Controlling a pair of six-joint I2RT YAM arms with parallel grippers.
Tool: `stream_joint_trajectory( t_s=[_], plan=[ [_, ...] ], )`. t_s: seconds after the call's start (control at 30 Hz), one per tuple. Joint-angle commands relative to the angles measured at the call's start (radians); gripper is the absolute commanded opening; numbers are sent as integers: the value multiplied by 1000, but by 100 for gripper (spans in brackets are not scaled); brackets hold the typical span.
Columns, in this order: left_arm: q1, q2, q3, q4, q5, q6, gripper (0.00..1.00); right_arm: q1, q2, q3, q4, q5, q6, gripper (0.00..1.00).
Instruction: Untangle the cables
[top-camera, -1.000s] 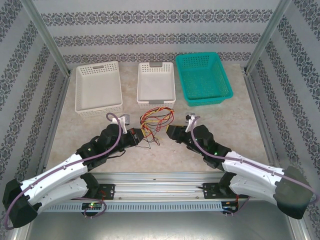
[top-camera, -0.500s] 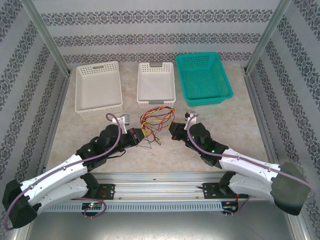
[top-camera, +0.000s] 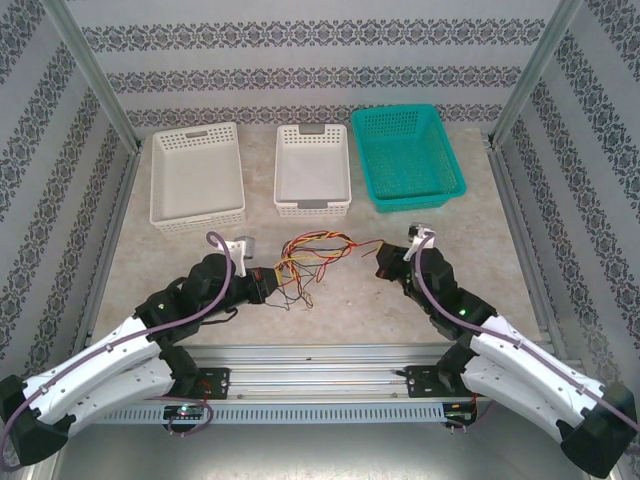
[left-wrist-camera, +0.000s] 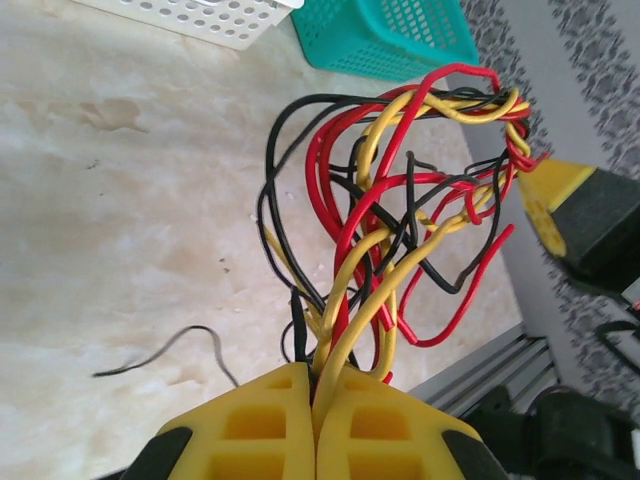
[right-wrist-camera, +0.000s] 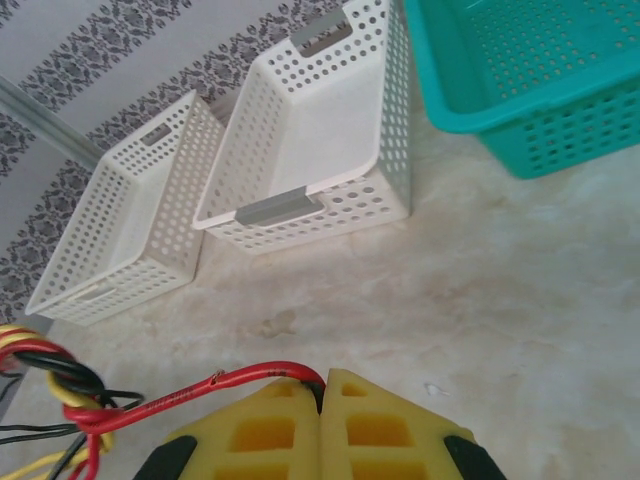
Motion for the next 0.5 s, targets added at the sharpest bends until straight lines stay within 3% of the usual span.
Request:
stream_joint_trajectory(
  t_s=[0.0, 0.3, 0.47],
  plan=[
    [13, 9, 71, -220, -73, 113, 0, -86, -61, 40, -135, 109, -24, 0],
    [40, 117, 187, -378, -114, 245, 0, -180, -75, 125, -207, 1, -72, 0],
    [45, 129, 185, -321, -71, 217, 0, -188, -13, 120, -95, -324, -82, 1]
  ],
)
